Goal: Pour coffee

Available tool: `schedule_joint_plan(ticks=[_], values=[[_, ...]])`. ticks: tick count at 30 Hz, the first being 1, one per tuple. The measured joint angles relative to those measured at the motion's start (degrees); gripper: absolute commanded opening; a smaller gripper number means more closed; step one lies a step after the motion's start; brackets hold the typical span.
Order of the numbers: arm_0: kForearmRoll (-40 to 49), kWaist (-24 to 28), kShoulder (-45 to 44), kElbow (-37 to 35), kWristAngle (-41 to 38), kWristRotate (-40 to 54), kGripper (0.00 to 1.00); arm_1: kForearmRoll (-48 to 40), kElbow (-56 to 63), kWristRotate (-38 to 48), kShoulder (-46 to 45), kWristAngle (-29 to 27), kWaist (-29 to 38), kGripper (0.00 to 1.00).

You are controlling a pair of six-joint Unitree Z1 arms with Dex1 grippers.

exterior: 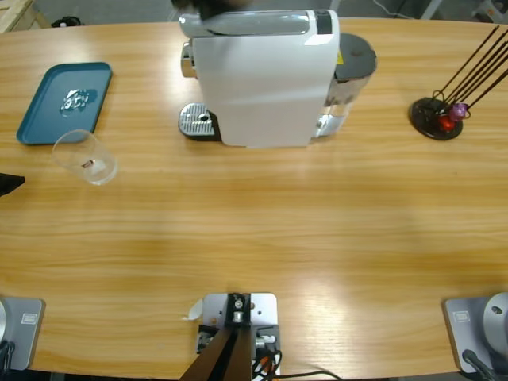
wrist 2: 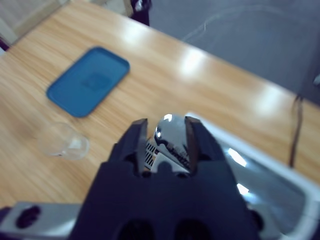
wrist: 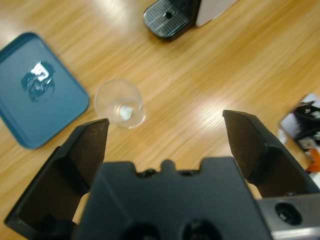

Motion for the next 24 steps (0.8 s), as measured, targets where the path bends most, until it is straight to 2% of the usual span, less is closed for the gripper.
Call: schedule_joint_plan(ticks=[3, 9, 15, 24], values=[[-3.5, 1.0, 2.1, 4.0, 2.7, 1.2, 1.000, 5.0, -2.6, -2.0, -5.2, -0.8, 1.1, 1.000], [-18.4, 1.3, 6.8, 15.1, 6.9, 1.6, 1.000, 9.6, 2.2, -2.5, -13.7, -4.0, 3.2, 1.000], [-26.0, 4.8, 10.9, 17.4, 8.8, 1.6, 1.000, 10.1, 7.2, -2.2, -16.8, -5.9, 3.4, 1.000], [-34.0, 5.3, 18.7, 19.2, 6.7, 1.6, 0.999, 10.1, 7.8, -1.4, -16.9, -5.9, 3.4, 1.000]])
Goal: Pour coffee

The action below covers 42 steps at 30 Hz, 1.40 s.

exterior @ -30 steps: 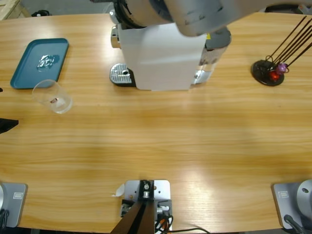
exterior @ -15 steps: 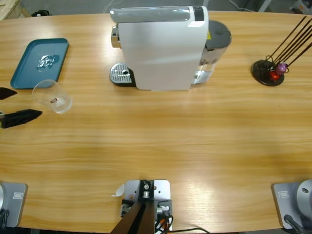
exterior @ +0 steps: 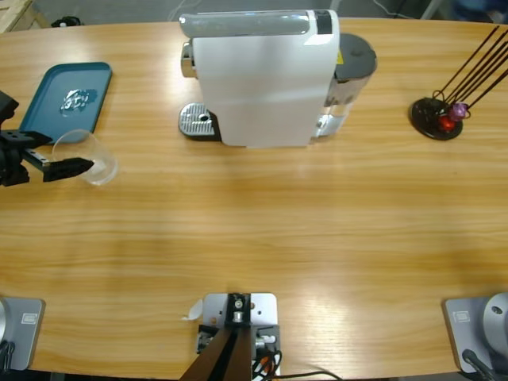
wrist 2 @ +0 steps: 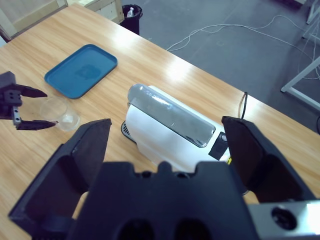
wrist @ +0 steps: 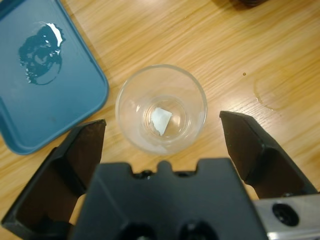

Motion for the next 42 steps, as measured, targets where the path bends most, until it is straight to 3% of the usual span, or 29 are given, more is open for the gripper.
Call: schedule_joint_plan(ticks=[6, 10, 13, 14, 26, 31, 36, 42], values=[[-3.2, 1.1, 3.8, 0.1, -0.8, 0.0, 0.955, 0.0, 0.0, 0.5, 0.0, 0.0, 0.0, 1.000], [-3.4, 1.3, 6.3, 0.1, -1.0, 0.0, 0.790, 0.0, 0.0, 0.9, 0.0, 0.0, 0.0, 1.000], [-3.4, 1.3, 7.7, 0.1, -1.1, 0.0, 0.415, -0.1, 0.1, 1.3, 0.1, 0.0, 0.0, 1.000], [-3.4, 1.3, 8.0, 0.1, -1.1, 0.0, 0.360, -0.2, 0.2, 1.4, 0.2, 0.0, 0.0, 1.000], [-3.4, 1.3, 8.0, 0.2, -1.5, 0.4, 0.352, -0.7, 1.3, 2.0, 0.3, 0.0, 0.0, 1.000], [-3.4, 1.2, 5.4, -0.6, -6.6, 4.0, 0.356, -0.9, 1.4, 2.0, 0.3, 0.0, 0.0, 1.000], [-3.4, 1.3, 7.1, -10.4, -16.2, 12.8, 0.352, -0.9, 1.5, 2.0, 0.3, 0.0, 0.0, 1.000], [-1.1, 2.3, 19.4, -22.1, -21.8, 19.7, 0.352, -0.9, 1.5, 2.0, 0.3, 0.0, 0.0, 1.000]])
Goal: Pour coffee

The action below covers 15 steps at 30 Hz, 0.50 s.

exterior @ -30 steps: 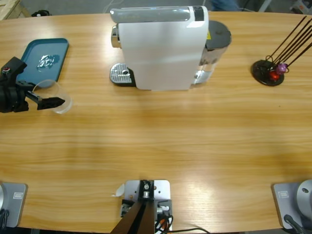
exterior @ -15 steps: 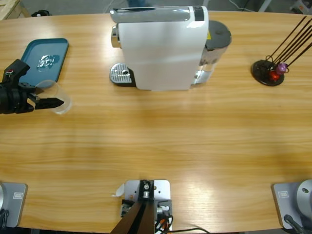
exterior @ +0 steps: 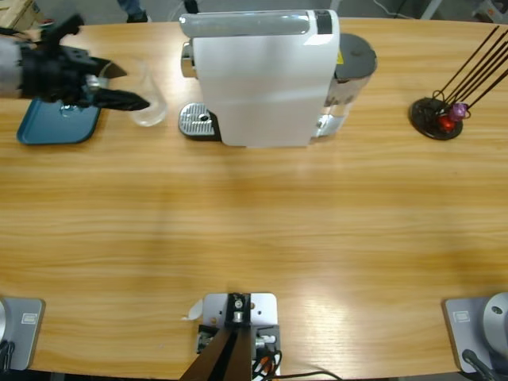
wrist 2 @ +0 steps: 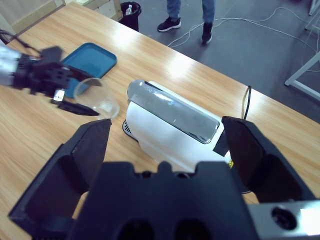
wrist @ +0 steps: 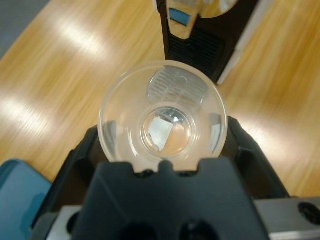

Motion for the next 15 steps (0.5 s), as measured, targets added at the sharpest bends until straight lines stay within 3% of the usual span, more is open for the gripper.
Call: schedule_joint_plan(ticks=[6, 15], values=[[0.9, 0.0, 8.3, -3.8, -0.8, 2.2, 0.353, 0.0, 0.0, 0.0, 0.0, 0.8, -0.5, 1.000], [0.9, -3.2, 13.5, -8.6, -3.5, 2.2, 0.356, 0.0, 0.0, 0.0, 1.1, 1.2, -2.4, 1.000]])
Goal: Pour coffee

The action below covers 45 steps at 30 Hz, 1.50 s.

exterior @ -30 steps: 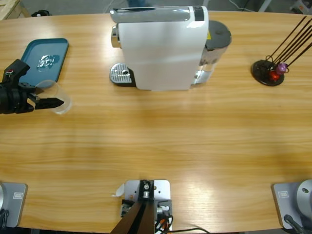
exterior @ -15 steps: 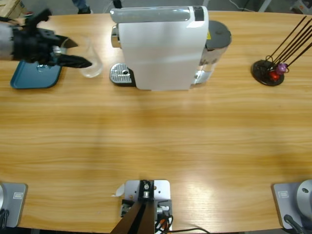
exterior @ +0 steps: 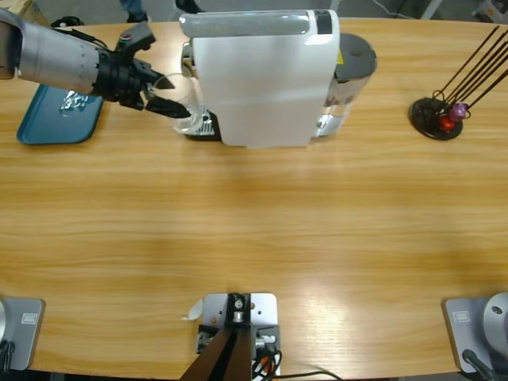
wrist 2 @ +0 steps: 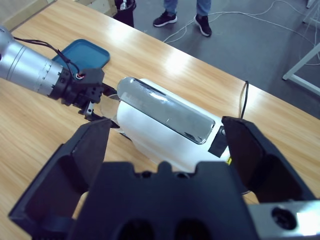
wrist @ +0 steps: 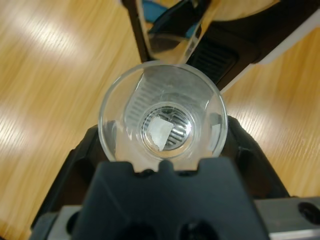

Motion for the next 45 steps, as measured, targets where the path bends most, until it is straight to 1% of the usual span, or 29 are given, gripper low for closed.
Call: schedule_joint_plan(ticks=[9, 14, 15, 16, 17, 18, 19, 20, 22, 23, 29, 38, 41, 43, 44, 45], values=[[0.0, -0.6, 2.1, -1.7, 0.0, 0.0, 0.356, 0.0, 0.0, 0.0, 0.0, 0.0, 0.0, 1.000], [0.0, -0.7, 3.1, -3.0, -0.9, 0.0, 0.376, 0.0, 0.0, -0.4, 0.0, 0.0, 0.0, 1.000], [0.0, -0.7, 3.3, -3.1, -1.4, 0.0, 0.397, 0.0, 0.0, -0.5, 0.0, 0.0, 0.0, 1.000], [0.0, -0.7, 3.3, -3.2, -1.5, 0.0, 0.434, 0.1, 0.0, -0.6, 0.0, 0.0, -0.1, 1.000], [0.0, -0.7, 3.3, -3.2, -1.7, 0.0, 0.498, 0.1, 0.0, -0.7, 0.0, 0.0, -0.1, 1.000], [0.0, -0.7, 3.3, -3.2, -1.9, 0.0, 0.582, 0.1, 0.0, -0.8, 0.0, 0.0, -0.1, 1.000], [0.0, -0.7, 3.3, -3.2, -2.1, 0.0, 0.774, 0.1, 0.0, -0.8, 0.0, 0.0, -0.1, 1.000], [0.0, -0.7, 3.3, -3.2, -2.2, 0.0, 0.887, 0.2, 0.0, -0.8, 0.0, 0.0, -0.1, 1.000], [0.0, -0.7, 3.3, -3.2, -2.2, 0.0, 0.973, 0.3, 0.0, -0.8, 0.0, 0.0, -0.2, 1.000], [0.0, -0.7, 3.3, -3.2, -2.2, 0.0, 0.987, 0.3, 0.0, -0.8, 0.0, 0.0, -0.2, 1.000], [0.0, -1.0, 3.4, -2.9, -2.6, 0.0, 0.987, 0.5, 0.0, -0.9, 0.0, 0.0, -0.2, 1.000], [0.0, -1.0, 3.4, -1.0, -2.6, 0.0, 0.987, 0.7, -0.2, -1.6, 0.0, 0.2, -0.2, 1.000], [0.0, -0.3, 2.2, 0.5, -2.6, 0.0, 0.987, 0.8, -0.2, -1.9, 0.0, 0.2, -0.2, 0.995], [0.0, 0.6, 0.2, 2.2, -2.5, 0.0, 0.987, 1.3, -0.3, -2.6, 0.0, 0.2, -0.2, 0.954], [0.0, 1.1, -0.9, 2.9, -2.5, 0.0, 0.987, 1.7, -0.4, -2.8, 0.0, 0.2, -0.2, 0.885], [0.0, 1.4, -2.1, 3.5, -2.3, 0.0, 0.987, 2.2, -0.7, -2.9, 0.0, 0.4, -0.2, 0.856]])
